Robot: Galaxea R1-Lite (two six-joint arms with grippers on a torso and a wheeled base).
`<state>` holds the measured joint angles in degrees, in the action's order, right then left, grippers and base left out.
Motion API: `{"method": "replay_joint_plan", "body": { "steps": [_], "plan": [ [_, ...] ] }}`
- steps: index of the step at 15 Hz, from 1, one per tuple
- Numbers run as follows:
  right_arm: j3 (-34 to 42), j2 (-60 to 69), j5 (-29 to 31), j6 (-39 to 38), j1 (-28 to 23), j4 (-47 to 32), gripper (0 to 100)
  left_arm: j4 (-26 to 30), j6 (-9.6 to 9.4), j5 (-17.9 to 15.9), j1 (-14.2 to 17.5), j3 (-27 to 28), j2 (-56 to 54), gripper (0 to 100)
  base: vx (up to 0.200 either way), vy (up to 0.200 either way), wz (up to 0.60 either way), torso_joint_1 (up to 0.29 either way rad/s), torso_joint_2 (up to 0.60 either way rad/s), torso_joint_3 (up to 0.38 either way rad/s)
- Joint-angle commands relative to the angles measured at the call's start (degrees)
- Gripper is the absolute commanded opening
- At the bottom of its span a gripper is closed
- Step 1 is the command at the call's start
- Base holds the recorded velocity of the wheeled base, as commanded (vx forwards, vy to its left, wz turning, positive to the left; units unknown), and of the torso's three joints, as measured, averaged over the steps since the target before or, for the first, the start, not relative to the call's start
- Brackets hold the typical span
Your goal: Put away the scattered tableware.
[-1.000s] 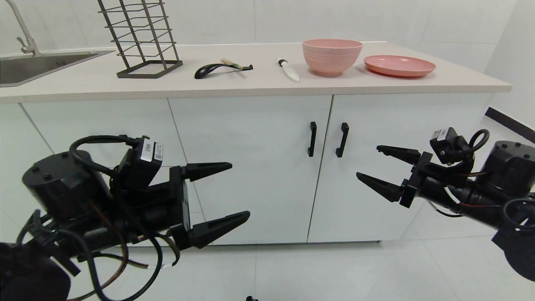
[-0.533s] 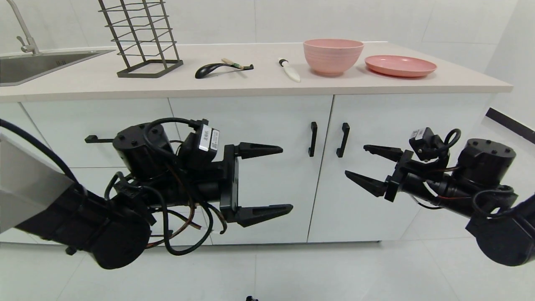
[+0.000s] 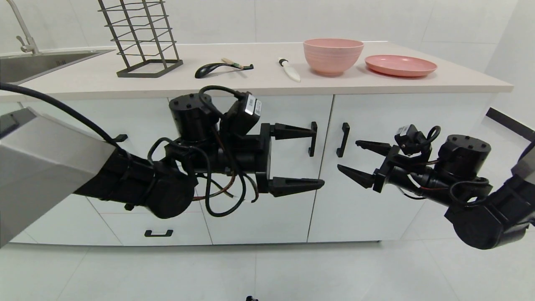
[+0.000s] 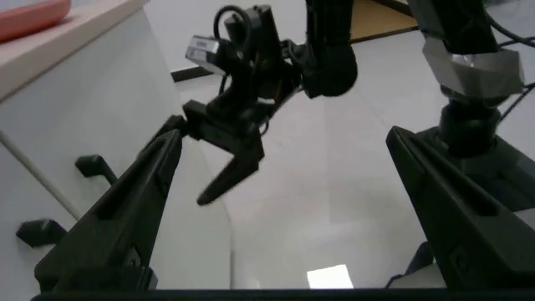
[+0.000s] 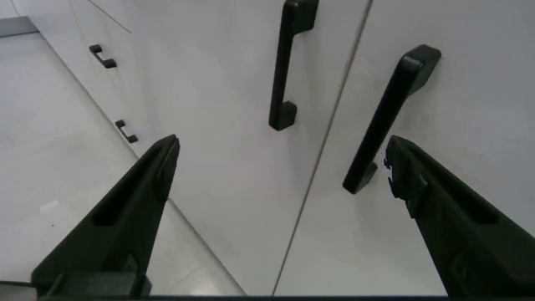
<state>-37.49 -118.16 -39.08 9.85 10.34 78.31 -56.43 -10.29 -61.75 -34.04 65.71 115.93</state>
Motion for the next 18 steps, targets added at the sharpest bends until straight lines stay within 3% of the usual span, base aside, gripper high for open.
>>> {"method": "replay_joint_plan", "body": {
  "steps": [1, 4, 8, 10, 12, 13, 15, 16, 18],
  "plan": [
    [-2.6, -2.0, 0.0, 0.0, -0.3, 0.1, 100, 4.2, 0.27, 3.1, -1.8, 8.9, 4.5, 100, 0.0, 0.0, 0.0, 0.0, 0.0, 0.0],
    [-7.2, -4.4, -0.1, -0.1, -0.8, 0.5, 100, 7.8, 0.27, 9.6, -3.2, 9.5, 4.5, 100, 0.0, 0.0, 0.0, 0.0, 0.0, 0.0],
    [-10.4, -8.2, -1.3, -0.3, -0.6, 1.0, 100, 8.9, 0.18, 10.4, -3.3, 10.8, 5.4, 100, 0.0, 0.0, 0.0, 0.0, 0.0, 0.0],
    [-11.2, -9.5, -1.7, -0.2, -0.6, 1.2, 100, 8.4, -0.43, 9.7, -3.1, 13.7, 7.2, 100, 0.0, 0.0, 0.0, 0.0, 0.0, 0.0],
    [-11.3, -9.7, -2.8, -0.2, -0.3, 1.8, 100, 8.2, -0.79, 3.9, -2.7, 16.3, 8.7, 100, 0.0, 0.0, 0.0, 0.0, 0.0, 0.0],
    [-11.3, -9.8, -2.9, -0.2, -0.3, 1.8, 100, 8.3, -0.61, 2.9, -2.7, 17.8, 10.1, 100, 0.0, 0.0, 0.0, 0.0, 0.0, 0.0],
    [-11.5, -10.2, -2.9, -0.2, -0.6, 1.9, 100, 8.9, -0.35, 3.0, -2.7, 20.2, 11.7, 100, 0.0, 0.0, 0.0, 0.0, 0.0, 0.0],
    [-11.7, -10.6, -3.0, -0.2, -0.6, 2.0, 100, 10.6, -0.26, 4.7, -2.6, 22.8, 12.9, 100, 0.0, 0.0, 0.0, 0.0, 0.0, 0.0],
    [-13.0, -11.5, -3.2, -0.2, -0.3, 2.1, 100, 15.4, -0.26, 11.6, -2.6, 25.9, 13.5, 100, 0.0, 0.0, 0.0, 0.0, 0.0, 0.0]
  ]
}}
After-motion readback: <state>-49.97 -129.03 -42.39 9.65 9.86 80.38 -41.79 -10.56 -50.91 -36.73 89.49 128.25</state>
